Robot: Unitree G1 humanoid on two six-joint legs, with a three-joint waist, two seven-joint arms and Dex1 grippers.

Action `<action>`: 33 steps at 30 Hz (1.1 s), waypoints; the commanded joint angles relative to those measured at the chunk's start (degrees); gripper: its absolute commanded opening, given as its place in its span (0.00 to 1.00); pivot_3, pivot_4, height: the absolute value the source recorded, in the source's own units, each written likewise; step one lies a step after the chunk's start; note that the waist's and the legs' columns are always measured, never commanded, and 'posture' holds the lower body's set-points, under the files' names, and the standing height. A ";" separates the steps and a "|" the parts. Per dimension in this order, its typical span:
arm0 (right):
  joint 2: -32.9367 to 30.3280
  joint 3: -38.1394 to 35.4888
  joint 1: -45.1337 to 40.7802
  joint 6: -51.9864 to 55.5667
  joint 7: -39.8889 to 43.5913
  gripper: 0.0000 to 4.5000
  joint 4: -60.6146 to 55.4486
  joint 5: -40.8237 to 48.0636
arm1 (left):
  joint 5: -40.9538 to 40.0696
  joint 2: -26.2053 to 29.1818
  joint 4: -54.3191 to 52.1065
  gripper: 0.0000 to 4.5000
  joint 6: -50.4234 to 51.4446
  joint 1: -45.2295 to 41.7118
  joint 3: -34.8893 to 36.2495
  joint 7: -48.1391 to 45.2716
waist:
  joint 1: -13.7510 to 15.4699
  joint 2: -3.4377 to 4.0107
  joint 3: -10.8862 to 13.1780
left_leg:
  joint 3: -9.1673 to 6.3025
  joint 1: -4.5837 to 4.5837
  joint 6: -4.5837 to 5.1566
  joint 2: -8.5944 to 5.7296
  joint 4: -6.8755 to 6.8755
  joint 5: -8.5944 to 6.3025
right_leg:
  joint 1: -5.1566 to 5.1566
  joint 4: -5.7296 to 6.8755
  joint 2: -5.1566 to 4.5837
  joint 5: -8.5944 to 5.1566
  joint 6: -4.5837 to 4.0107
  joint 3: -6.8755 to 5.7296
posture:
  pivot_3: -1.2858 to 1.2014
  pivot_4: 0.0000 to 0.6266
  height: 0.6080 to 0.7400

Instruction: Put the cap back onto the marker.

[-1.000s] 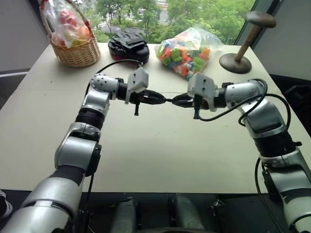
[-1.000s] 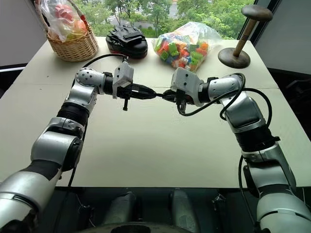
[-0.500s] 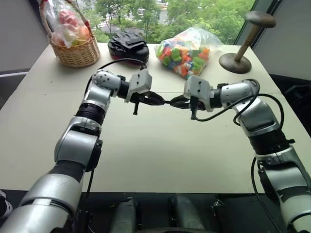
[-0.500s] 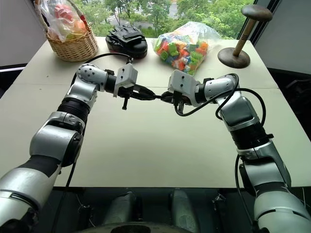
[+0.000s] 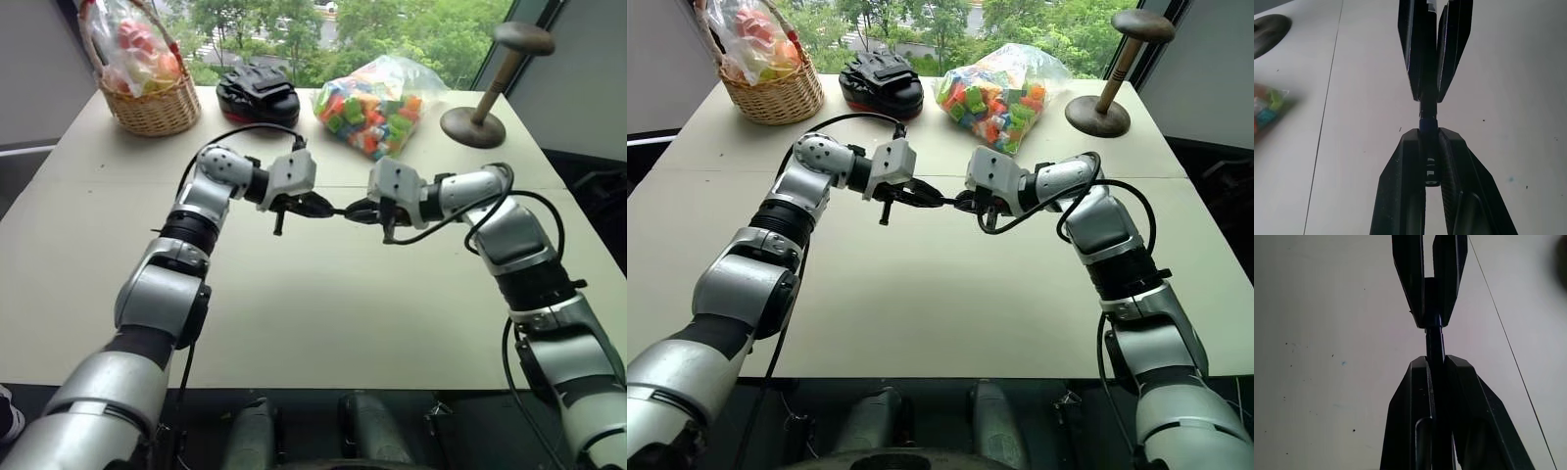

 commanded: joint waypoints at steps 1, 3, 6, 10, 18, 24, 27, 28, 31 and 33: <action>2.78 -0.19 -3.87 -1.01 -1.05 0.00 -1.71 0.73 | -0.89 -4.23 -4.84 0.00 0.14 -2.06 -2.42 -1.92 | 0.03 0.00 0.00 | 0.00 0.00 -0.01 0.00 0.00 0.00 | 0.00 0.00 0.00 0.00 0.00 0.00 | 0.52 0.24 1.00; 3.05 -0.21 -3.82 -1.03 -1.07 0.00 -1.58 0.55 | -1.03 -4.60 -5.49 0.00 0.74 -2.12 -2.41 -2.21 | 0.01 0.00 0.00 | 0.00 0.00 -0.03 0.00 0.00 0.02 | 0.00 0.00 0.00 0.00 0.00 0.00 | 0.52 0.24 1.00; 3.46 -0.21 -3.84 -1.15 -1.14 0.00 -1.32 0.39 | -2.17 -5.27 -6.56 0.00 1.49 -2.01 -2.17 -3.63 | -0.01 0.00 0.00 | -0.01 0.00 -0.02 0.00 0.00 0.01 | 0.00 0.00 0.00 0.00 0.00 0.00 | 0.52 0.24 1.00; 3.78 -0.13 -3.93 -1.16 -0.97 0.00 -1.26 0.37 | -2.08 -5.59 -7.87 0.00 1.97 -1.60 -2.95 -5.00 | 0.00 0.00 0.00 | -0.01 0.00 -0.04 0.00 0.00 0.03 | 0.00 0.01 0.00 0.00 0.00 0.00 | 0.52 0.24 1.00; 4.81 0.50 -4.70 -1.43 -0.43 0.00 0.14 -0.36 | 0.86 -6.30 -10.64 0.00 2.20 -1.60 -5.85 -6.77 | -0.02 0.00 0.00 | 0.00 0.01 -0.07 -0.01 0.00 0.04 | 0.00 0.01 0.00 0.00 0.00 0.00 | 0.52 0.24 1.00; 5.89 0.18 -4.64 0.09 -0.93 0.00 0.50 -0.50 | 1.13 -7.04 -12.29 0.00 3.14 -1.02 -6.29 -5.91 | -0.01 0.00 0.00 | -0.01 0.01 -0.08 0.00 0.00 0.05 | 0.00 0.02 0.00 0.00 0.00 0.00 | 0.52 0.24 1.00; 6.53 -0.37 -4.58 1.73 -1.59 0.00 0.55 -0.52 | 2.31 -6.75 -12.73 0.00 2.43 -0.15 -6.99 -5.05 | -0.01 0.00 0.00 | -0.01 0.01 -0.08 0.00 0.01 0.05 | 0.00 0.02 0.00 0.00 0.00 0.01 | 0.52 0.24 1.00; 6.65 -0.57 -4.65 2.16 -1.87 0.00 0.74 -0.60 | 2.74 -6.44 -12.81 0.00 2.13 0.27 -7.21 -5.01 | -0.02 0.00 0.00 | -0.01 0.01 -0.08 0.00 0.00 0.05 | 0.00 0.02 0.00 0.00 0.00 0.01 | 0.52 0.24 1.00; 6.54 -0.85 -4.62 2.71 -2.08 0.00 1.09 -0.99 | 3.34 -4.83 -13.96 0.00 2.20 1.74 -7.65 -6.28 | -0.04 0.00 0.00 | 0.00 0.01 -0.08 0.00 0.00 0.05 | 0.00 0.03 0.00 0.00 0.00 0.01 | 0.52 0.24 1.00; 6.51 -0.91 -4.55 2.90 -1.97 0.00 1.06 -1.10 | 3.98 -3.63 -14.76 0.00 2.27 2.47 -7.88 -6.82 | -0.04 0.00 0.00 | -0.01 0.01 -0.08 0.00 0.01 0.05 | 0.00 0.03 0.00 0.00 0.00 0.01 | 0.52 0.24 1.00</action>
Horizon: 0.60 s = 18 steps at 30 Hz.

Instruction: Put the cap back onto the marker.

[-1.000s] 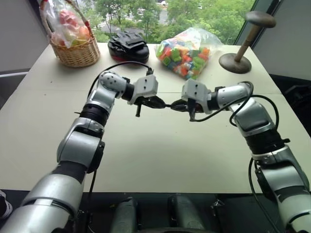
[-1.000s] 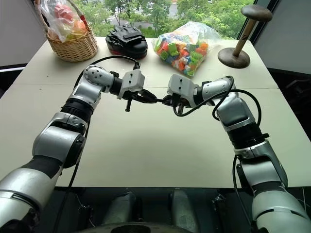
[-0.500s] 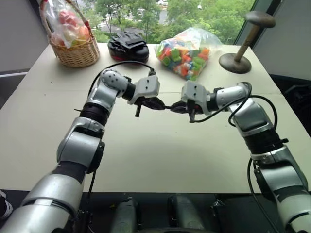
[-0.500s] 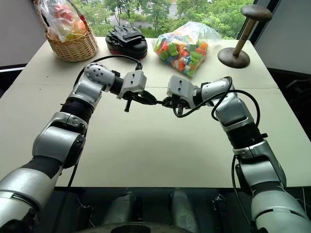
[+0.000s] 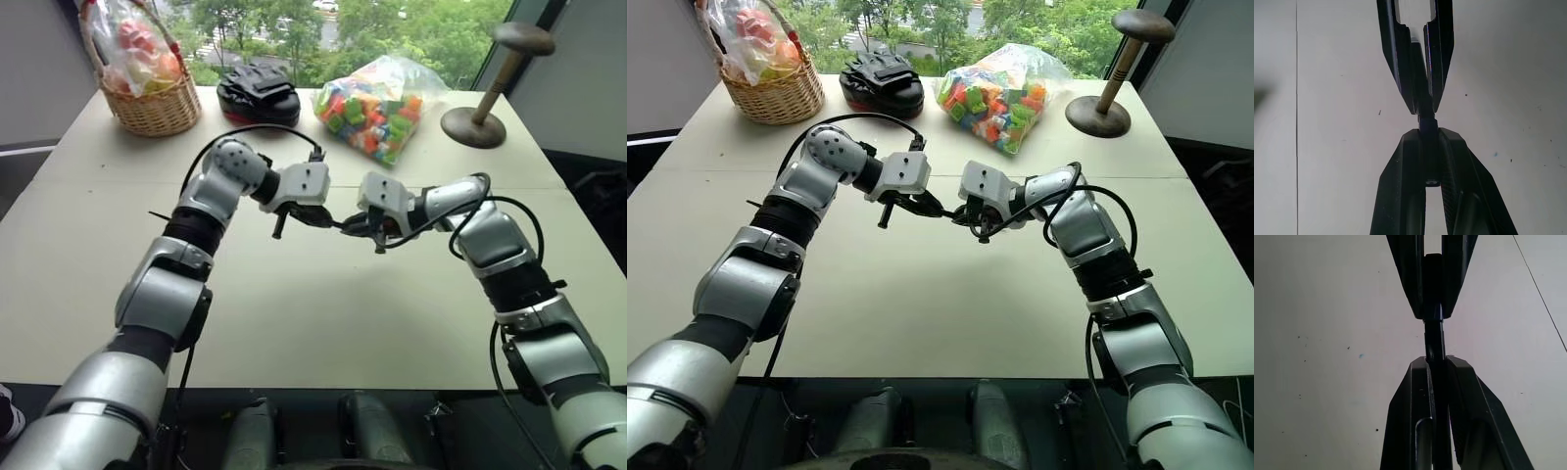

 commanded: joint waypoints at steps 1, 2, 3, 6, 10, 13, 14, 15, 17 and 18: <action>2.63 -2.25 -4.53 -1.13 -3.85 0.00 -2.93 1.09 | -2.58 -3.46 -5.75 0.00 -2.37 1.19 -4.14 -4.53 | 0.00 0.00 0.00 | 0.00 0.00 0.00 0.00 0.00 0.00 | 0.00 0.00 0.00 0.00 0.00 0.00 | 0.52 0.24 1.00; 2.62 -2.22 -4.52 -1.06 -3.79 0.00 -2.94 1.05 | -2.39 -2.82 -6.22 0.00 -2.07 1.49 -4.29 -4.84 | 0.00 0.00 0.00 | 0.00 0.00 0.00 0.00 0.00 0.00 | 0.00 0.00 0.00 0.00 0.00 0.00 | 0.52 0.24 1.00; 2.64 -2.20 -4.54 -1.01 -3.76 0.00 -2.90 1.02 | -2.24 -2.28 -6.65 0.00 -1.71 1.70 -4.47 -5.05 | 0.00 0.00 0.00 | 0.00 0.01 0.00 0.01 0.00 0.00 | 0.00 0.01 0.00 0.00 0.00 0.00 | 0.52 0.24 1.00; 2.85 -2.15 -4.72 -0.74 -3.93 0.00 -2.62 0.74 | -1.09 -0.34 -8.09 0.00 -1.71 2.41 -5.82 -5.70 | -0.01 0.00 0.00 | 0.00 0.00 -0.01 0.01 0.00 0.01 | 0.00 0.01 0.00 0.00 0.00 0.00 | 0.52 0.24 1.00; 3.75 -2.17 -5.34 0.17 -4.58 0.00 -1.71 0.41 | 0.04 0.97 -9.32 0.00 -1.65 2.78 -7.05 -5.64 | 0.01 0.00 0.00 | 0.00 0.01 -0.02 0.00 0.00 0.01 | 0.00 0.01 0.00 0.00 0.00 0.00 | 0.52 0.24 1.00; 4.48 -2.36 -5.52 1.39 -5.06 0.00 -1.45 0.37 | 1.01 1.29 -9.74 0.00 -2.13 2.66 -7.89 -4.54 | 0.07 0.00 0.00 | 0.00 0.00 -0.02 0.00 0.00 0.01 | 0.00 0.01 -0.01 0.00 0.00 0.00 | 0.52 0.24 1.00; 4.78 -2.53 -5.53 2.04 -5.25 0.00 -1.45 0.49 | 1.64 1.46 -9.70 0.00 -2.63 2.58 -8.30 -4.15 | 0.06 0.00 0.00 | 0.01 0.00 -0.02 0.00 0.00 0.01 | 0.00 0.01 -0.01 0.00 0.00 0.01 | 0.52 0.24 1.00; 5.15 -2.75 -5.55 2.87 -5.46 0.00 -1.43 0.68 | 2.43 1.69 -9.62 0.00 -3.38 2.54 -8.76 -3.82 | 0.05 0.00 0.00 | 0.00 0.00 -0.02 0.00 0.00 0.01 | 0.00 0.01 -0.01 0.00 0.00 0.00 | 0.52 0.24 1.00; 5.64 -3.04 -5.55 4.08 -5.79 0.00 -1.50 0.88 | 3.41 1.93 -9.70 0.00 -4.18 2.62 -9.22 -3.59 | 0.00 0.00 0.00 | 0.01 0.00 -0.03 0.00 0.00 0.02 | 0.00 0.01 -0.01 0.00 0.00 0.01 | 0.52 0.24 1.00; 5.83 -3.17 -5.52 4.58 -5.92 0.00 -1.58 0.96 | 3.70 1.91 -9.82 0.00 -4.33 2.70 -9.29 -3.47 | 0.00 0.00 0.00 | 0.01 0.00 -0.03 0.00 0.00 0.02 | 0.00 0.01 -0.01 0.00 0.00 0.01 | 0.52 0.24 1.00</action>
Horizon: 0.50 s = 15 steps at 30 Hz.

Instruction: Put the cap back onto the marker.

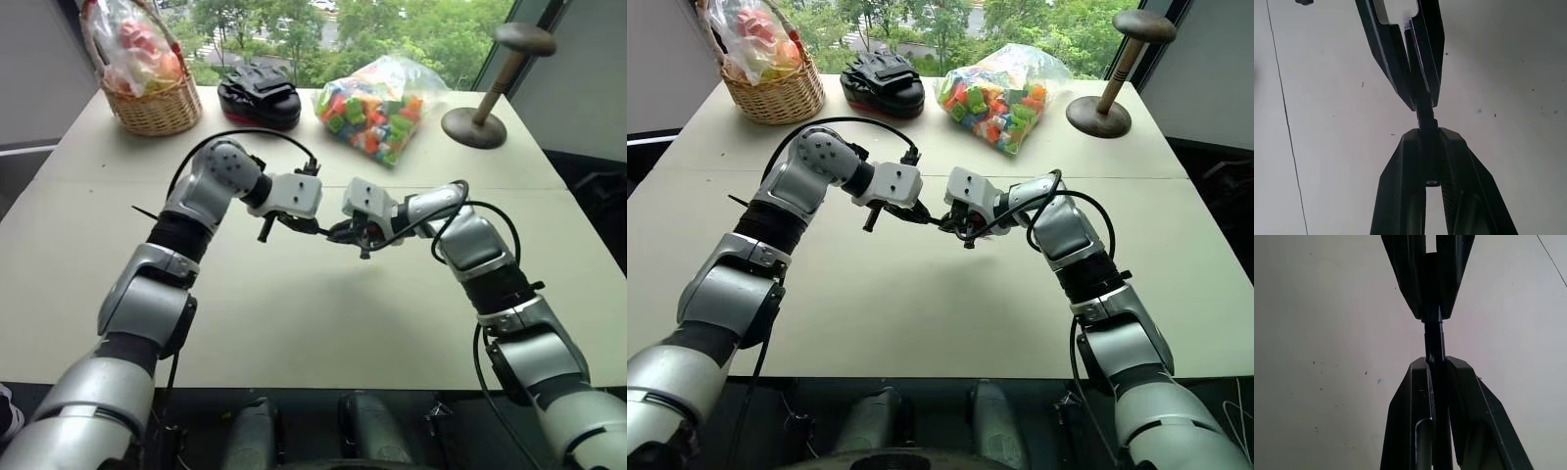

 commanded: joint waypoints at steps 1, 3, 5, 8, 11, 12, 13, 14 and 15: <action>1.45 -3.95 -5.45 0.56 -4.86 0.00 -2.63 1.41 | 0.44 -2.39 -2.51 0.00 -3.13 0.88 -5.22 -1.87 | -0.01 0.00 0.00 | 0.00 0.00 -0.01 0.00 0.00 0.00 | 0.00 0.01 0.00 0.00 0.00 0.00 | 0.52 0.24 1.00; 1.81 -4.21 -5.35 1.40 -5.20 0.00 -2.70 1.62 | 1.24 -2.31 -2.45 0.00 -3.93 0.98 -5.64 -1.49 | -0.02 0.00 0.00 | 0.00 0.00 -0.01 0.01 0.00 0.00 | 0.00 0.01 0.01 0.00 0.00 0.00 | 0.52 0.24 1.00; 2.24 -4.51 -5.31 2.18 -5.67 0.00 -2.72 1.97 | 2.04 -2.37 -2.08 0.00 -4.86 0.95 -6.01 -0.59 | -0.02 0.00 0.00 | 0.00 0.00 0.00 0.01 0.00 0.00 | 0.00 0.01 0.01 0.00 0.00 0.00 | 0.52 0.24 1.00; 2.66 -4.91 -5.31 2.99 -6.48 0.00 -2.81 2.43 | 1.16 -3.72 -1.43 0.00 -4.57 1.16 -5.21 0.09 | 0.01 0.00 0.00 | 0.00 0.00 0.00 0.01 0.00 0.00 | 0.00 0.01 0.00 0.00 0.00 0.00 | 0.52 0.24 1.00; 2.59 -4.90 -5.27 3.19 -6.68 0.00 -2.95 2.58 | 0.65 -4.08 -1.30 0.00 -4.14 1.25 -4.84 -0.13 | 0.00 0.00 0.00 | 0.00 0.00 0.00 0.00 0.00 0.00 | 0.00 0.01 0.00 0.00 0.00 0.00 | 0.52 0.24 1.00; 2.57 -4.91 -5.28 3.25 -6.73 0.00 -2.98 2.62 | 0.73 -4.02 -1.21 0.00 -4.28 1.20 -4.84 -0.06 | -0.01 0.00 0.00 | 0.00 0.00 0.00 0.00 0.00 0.00 | 0.00 0.01 0.00 0.00 0.00 0.00 | 0.52 0.24 1.00; 2.75 -5.24 -5.48 3.38 -7.20 0.00 -2.72 2.78 | 0.08 -4.21 -1.11 0.00 -4.17 1.29 -4.40 -0.16 | -0.02 0.00 0.00 | 0.00 0.00 0.00 0.00 0.00 0.00 | 0.00 0.01 0.00 0.00 0.00 0.00 | 0.52 0.24 1.00; 2.87 -5.47 -5.64 3.49 -7.58 0.00 -2.53 2.93 | -0.42 -4.35 -1.04 0.00 -4.09 1.36 -4.07 -0.24 | -0.03 0.00 0.00 | 0.00 0.00 0.00 0.00 0.00 0.00 | 0.00 0.01 0.00 0.00 0.00 0.00 | 0.52 0.24 1.00; 3.04 -5.66 -5.88 3.45 -7.97 0.00 -2.24 3.05 | -0.84 -4.60 -0.94 0.00 -3.76 1.67 -3.94 -0.59 | -0.03 0.00 0.00 | 0.00 0.00 0.00 0.00 0.00 0.00 | 0.00 0.01 0.01 0.00 0.00 0.00 | 0.52 0.24 1.00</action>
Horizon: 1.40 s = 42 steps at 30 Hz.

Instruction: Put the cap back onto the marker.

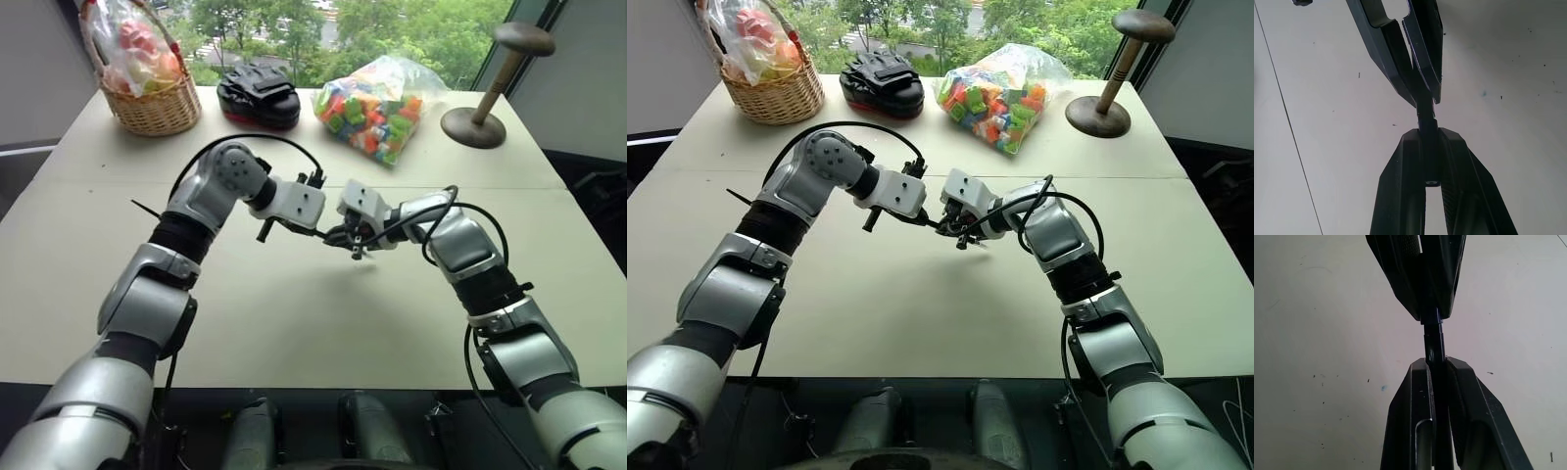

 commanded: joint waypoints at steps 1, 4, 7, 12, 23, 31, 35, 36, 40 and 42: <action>1.40 -5.68 -6.03 -1.73 -5.58 0.00 -2.34 1.89 | -4.19 -4.71 -0.71 0.00 -0.61 1.87 -2.60 -2.87 | -0.01 0.00 0.00 | 0.00 0.00 0.00 0.00 0.00 0.00 | 0.00 0.00 0.00 0.00 0.00 0.00 | 0.52 0.24 1.00; 1.35 -5.51 -6.12 -1.83 -5.78 0.00 -2.20 2.07 | -2.10 -4.61 1.00 0.00 -3.60 2.28 -3.64 -0.50 | -0.01 0.00 0.00 | 0.00 0.00 0.01 0.00 0.00 0.00 | 0.00 0.01 0.00 0.00 0.00 0.00 | 0.52 0.24 1.00; 1.17 -5.33 -5.93 -1.99 -5.77 0.00 -2.24 2.14 | 0.31 -3.60 2.47 0.00 -7.36 2.26 -5.17 1.06 | -0.01 0.00 0.00 | 0.00 0.00 0.00 0.00 0.00 0.00 | 0.00 0.01 0.00 0.00 0.00 0.00 | 0.52 0.24 1.00; 1.29 -5.22 -5.88 -2.23 -6.18 0.00 -2.01 2.13 | 1.50 -3.90 3.00 0.00 -10.16 2.50 -6.13 0.82 | 0.02 0.00 0.00 | 0.01 0.00 0.00 0.00 0.00 0.00 | 0.00 0.00 -0.01 0.00 0.00 0.00 | 0.52 0.24 1.00; -0.10 -4.35 -3.94 -2.40 -6.84 0.00 -3.33 2.37 | 1.22 -4.10 5.33 0.75 -10.53 0.91 -4.86 2.66 | 0.00 0.03 -0.02 | 0.01 -0.03 0.01 0.00 0.01 -0.01 | -0.02 0.02 -0.01 0.00 0.00 0.00 | 0.52 0.24 1.00; -0.72 -4.01 -2.62 -1.98 -7.14 0.00 -4.03 2.81 | 1.16 -4.40 8.79 0.75 -11.12 -0.53 -3.23 8.27 | -0.01 0.03 -0.02 | 0.00 -0.01 0.06 0.01 0.01 -0.03 | -0.02 0.03 -0.01 0.00 0.00 0.00 | 0.52 0.24 1.00; -0.96 -3.92 -1.89 -1.78 -7.76 0.00 -4.01 3.09 | 0.15 -4.59 11.07 0.75 -11.22 -1.39 -1.50 12.14 | 0.04 0.03 -0.02 | 0.00 -0.02 0.06 0.00 0.01 -0.03 | -0.02 0.03 -0.02 0.00 0.00 0.00 | 0.52 0.24 1.00; -1.04 -3.92 -1.66 -1.73 -7.92 0.00 -4.09 3.16 | -0.55 -4.79 11.54 0.75 -11.31 -1.53 -0.85 12.98 | 0.04 0.03 -0.02 | 0.00 -0.02 0.05 -0.01 0.01 -0.03 | -0.02 0.03 -0.02 0.00 0.00 0.00 | 0.52 0.24 1.00; -1.35 -3.65 -0.64 -1.71 -8.40 0.00 -5.09 3.08 | -3.57 -5.03 11.78 0.75 -9.00 -1.60 1.25 12.63 | 0.01 0.03 -0.02 | 0.00 -0.02 0.05 0.00 0.01 -0.03 | -0.02 0.03 -0.02 0.00 0.00 0.00 | 0.52 0.24 1.00; -1.54 -3.39 -0.13 -1.39 -8.31 0.00 -5.86 3.27 | -4.90 -5.19 11.48 0.75 -8.24 -1.72 2.07 12.71 | 0.01 0.03 -0.02 | -0.01 -0.02 0.05 0.00 0.01 -0.03 | -0.02 0.03 -0.01 0.00 0.00 0.00 | 0.52 0.24 1.00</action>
